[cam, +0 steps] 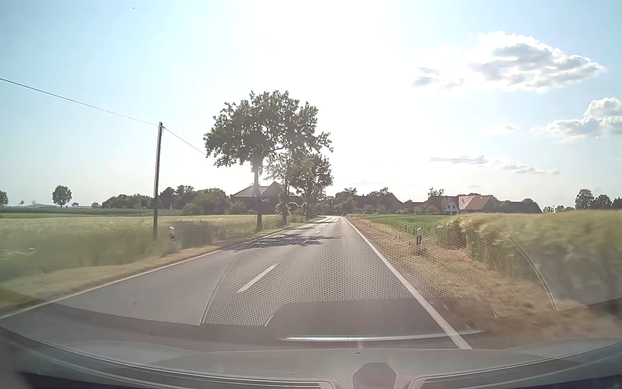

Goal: Follow the waypoints while adhering to traffic rules and regulations

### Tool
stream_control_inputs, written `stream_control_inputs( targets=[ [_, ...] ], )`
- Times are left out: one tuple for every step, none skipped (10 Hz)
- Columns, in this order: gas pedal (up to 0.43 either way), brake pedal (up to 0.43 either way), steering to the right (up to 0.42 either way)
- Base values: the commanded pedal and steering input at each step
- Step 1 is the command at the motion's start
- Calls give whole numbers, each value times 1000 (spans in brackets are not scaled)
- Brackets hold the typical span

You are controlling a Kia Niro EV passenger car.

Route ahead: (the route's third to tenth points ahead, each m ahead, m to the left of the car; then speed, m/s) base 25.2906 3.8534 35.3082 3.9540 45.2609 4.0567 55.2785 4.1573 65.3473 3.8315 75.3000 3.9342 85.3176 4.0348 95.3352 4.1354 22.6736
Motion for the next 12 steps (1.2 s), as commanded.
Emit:
stream_control_inputs(
  targets=[
    [319,6,2],
    [319,6,2],
    [319,6,2],
    [319,6,2],
    [319,6,2],
    [319,6,2],
    [311,6,3],
    [311,6,4],
    [311,6,4],
    [311,6,4],
    [287,6,4],
    [287,6,4]
  ],
)
